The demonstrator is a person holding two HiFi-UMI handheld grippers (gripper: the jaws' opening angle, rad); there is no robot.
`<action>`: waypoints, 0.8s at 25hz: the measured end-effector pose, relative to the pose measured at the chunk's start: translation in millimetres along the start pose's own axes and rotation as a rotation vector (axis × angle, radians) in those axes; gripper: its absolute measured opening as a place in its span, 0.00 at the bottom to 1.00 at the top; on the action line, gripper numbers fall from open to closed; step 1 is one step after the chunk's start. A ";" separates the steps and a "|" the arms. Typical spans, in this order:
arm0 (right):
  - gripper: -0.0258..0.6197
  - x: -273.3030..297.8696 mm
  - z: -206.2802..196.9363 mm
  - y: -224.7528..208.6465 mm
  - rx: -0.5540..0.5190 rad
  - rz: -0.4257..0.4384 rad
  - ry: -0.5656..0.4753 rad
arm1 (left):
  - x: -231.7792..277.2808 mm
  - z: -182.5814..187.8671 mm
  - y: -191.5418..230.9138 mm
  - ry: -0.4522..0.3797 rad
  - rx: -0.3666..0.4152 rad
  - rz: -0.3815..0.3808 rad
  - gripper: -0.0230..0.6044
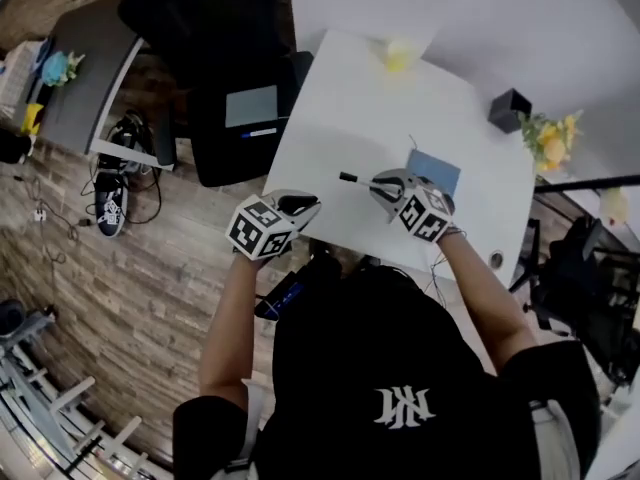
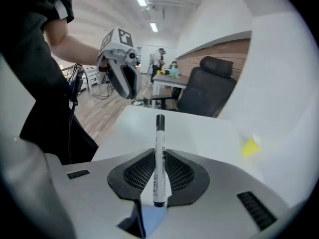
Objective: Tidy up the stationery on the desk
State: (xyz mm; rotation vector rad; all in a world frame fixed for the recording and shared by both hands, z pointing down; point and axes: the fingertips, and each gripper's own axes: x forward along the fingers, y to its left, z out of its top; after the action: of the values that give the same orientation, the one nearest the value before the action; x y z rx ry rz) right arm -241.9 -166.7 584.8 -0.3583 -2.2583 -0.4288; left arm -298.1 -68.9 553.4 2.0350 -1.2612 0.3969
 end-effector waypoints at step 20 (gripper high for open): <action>0.18 -141.6 -250.5 -16.4 1.164 -0.555 -0.021 | 186.5 42.8 -43.8 0.223 0.162 -0.189 0.10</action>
State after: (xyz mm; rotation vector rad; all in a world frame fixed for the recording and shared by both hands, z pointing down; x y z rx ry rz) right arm 8.1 -301.9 632.3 0.8608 -2.1967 0.6432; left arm -174.9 -209.2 614.0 2.1541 -0.9199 0.6343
